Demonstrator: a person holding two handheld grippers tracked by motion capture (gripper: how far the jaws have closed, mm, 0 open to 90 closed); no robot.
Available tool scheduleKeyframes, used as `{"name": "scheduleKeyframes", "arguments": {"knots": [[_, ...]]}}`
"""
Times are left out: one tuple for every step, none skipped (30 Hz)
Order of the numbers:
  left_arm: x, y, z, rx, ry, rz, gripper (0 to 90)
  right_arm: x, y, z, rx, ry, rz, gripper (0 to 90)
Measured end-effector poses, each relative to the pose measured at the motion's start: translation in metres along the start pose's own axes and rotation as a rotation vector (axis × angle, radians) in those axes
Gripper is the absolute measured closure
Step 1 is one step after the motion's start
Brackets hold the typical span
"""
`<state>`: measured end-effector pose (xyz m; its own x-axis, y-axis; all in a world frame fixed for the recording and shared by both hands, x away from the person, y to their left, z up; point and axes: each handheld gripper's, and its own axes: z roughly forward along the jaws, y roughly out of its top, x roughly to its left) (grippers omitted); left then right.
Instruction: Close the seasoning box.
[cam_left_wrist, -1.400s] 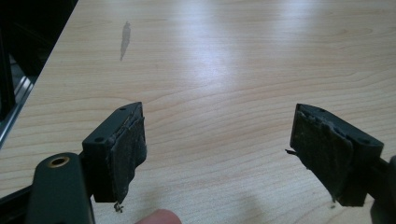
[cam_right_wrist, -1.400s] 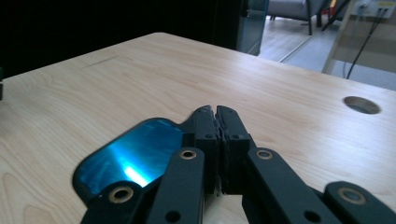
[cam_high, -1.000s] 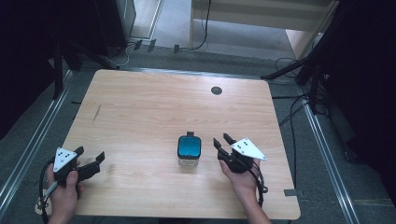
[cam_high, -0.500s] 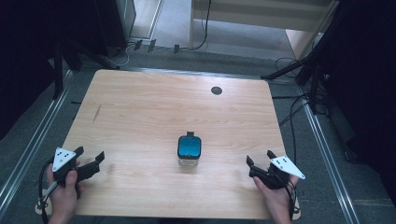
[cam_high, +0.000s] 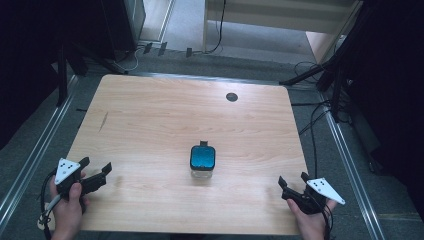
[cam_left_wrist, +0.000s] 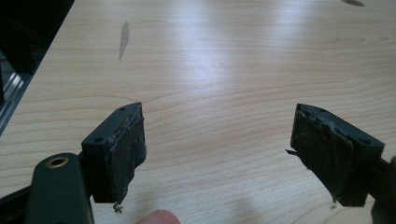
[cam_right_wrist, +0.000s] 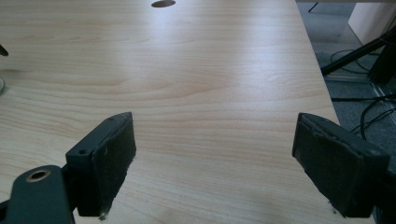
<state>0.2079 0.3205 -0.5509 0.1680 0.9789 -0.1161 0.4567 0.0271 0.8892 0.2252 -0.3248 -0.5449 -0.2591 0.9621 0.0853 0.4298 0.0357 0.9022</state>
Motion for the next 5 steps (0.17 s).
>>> {"name": "scheduleKeyframes", "arguments": {"knots": [[-0.0001, 0.0000, 0.0001, 0.000, 0.002, 0.001, 18.1, 0.0005, -0.0002, 0.0006, 0.003, -0.005, -0.002, 13.8], [-0.0002, 0.0000, 0.0002, -0.002, 0.002, 0.001, 18.1, 0.0012, -0.0004, 0.0007, -0.001, -0.011, -0.007, 14.0], [-0.0002, 0.0000, 0.0002, -0.001, 0.002, 0.002, 18.1, 0.0018, -0.0006, 0.0006, -0.004, -0.014, -0.014, 14.1], [-0.0003, 0.0001, 0.0003, 0.000, 0.001, 0.003, 18.1, 0.0021, -0.0008, 0.0003, -0.007, -0.015, -0.017, 14.1], [-0.0003, 0.0001, 0.0003, 0.000, 0.001, 0.003, 18.1, 0.0021, -0.0008, 0.0003, -0.007, -0.015, -0.017, 14.1]]}}
